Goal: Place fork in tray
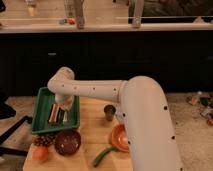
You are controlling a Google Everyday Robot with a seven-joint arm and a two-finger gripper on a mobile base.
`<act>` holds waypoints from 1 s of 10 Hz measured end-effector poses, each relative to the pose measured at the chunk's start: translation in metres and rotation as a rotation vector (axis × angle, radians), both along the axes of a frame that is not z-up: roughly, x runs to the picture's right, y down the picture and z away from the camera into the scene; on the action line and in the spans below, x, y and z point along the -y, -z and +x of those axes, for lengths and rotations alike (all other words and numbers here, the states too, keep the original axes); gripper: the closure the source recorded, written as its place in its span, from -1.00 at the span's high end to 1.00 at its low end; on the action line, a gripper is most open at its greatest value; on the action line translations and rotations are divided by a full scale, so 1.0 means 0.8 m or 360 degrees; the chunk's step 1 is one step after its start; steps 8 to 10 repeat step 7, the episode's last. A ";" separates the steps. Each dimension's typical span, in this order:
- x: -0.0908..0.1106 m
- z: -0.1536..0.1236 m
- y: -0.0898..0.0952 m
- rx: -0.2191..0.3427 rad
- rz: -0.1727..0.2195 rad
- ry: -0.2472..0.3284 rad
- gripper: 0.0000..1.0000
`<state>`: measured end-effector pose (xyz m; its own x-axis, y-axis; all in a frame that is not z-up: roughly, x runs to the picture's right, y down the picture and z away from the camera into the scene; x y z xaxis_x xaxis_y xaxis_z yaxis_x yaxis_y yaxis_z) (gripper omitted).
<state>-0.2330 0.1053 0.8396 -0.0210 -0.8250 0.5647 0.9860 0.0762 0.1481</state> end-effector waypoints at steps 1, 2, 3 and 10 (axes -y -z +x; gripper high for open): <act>-0.002 0.001 -0.005 -0.0022 -0.0006 0.0004 0.30; -0.002 0.005 -0.010 -0.0053 -0.0017 -0.0002 0.49; -0.001 0.008 -0.012 -0.0068 -0.0032 -0.0023 0.59; 0.005 0.012 -0.007 -0.0066 -0.0071 -0.0057 0.60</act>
